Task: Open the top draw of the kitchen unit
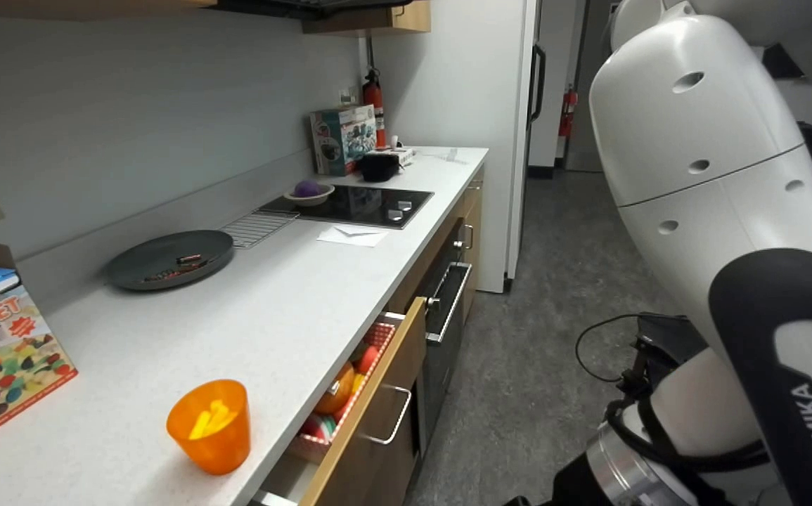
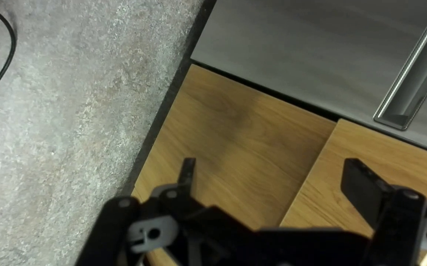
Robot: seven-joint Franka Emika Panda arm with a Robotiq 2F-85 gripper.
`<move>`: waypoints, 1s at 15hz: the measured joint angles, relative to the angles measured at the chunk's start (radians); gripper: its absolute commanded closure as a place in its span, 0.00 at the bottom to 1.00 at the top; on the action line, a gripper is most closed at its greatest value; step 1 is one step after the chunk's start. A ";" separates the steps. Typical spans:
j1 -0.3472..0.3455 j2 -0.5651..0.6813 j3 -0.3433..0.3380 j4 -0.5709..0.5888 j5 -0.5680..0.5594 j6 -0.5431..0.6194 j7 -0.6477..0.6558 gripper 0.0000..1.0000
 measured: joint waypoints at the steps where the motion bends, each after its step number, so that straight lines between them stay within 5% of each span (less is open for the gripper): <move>1: -0.006 -0.003 -0.001 0.000 -0.003 -0.003 0.000 0.00; 8: 0.009 -0.016 -0.028 -0.001 -0.006 -0.014 0.011 0.00; 15: 0.049 -0.209 -0.081 -0.056 0.118 -0.015 -0.039 0.00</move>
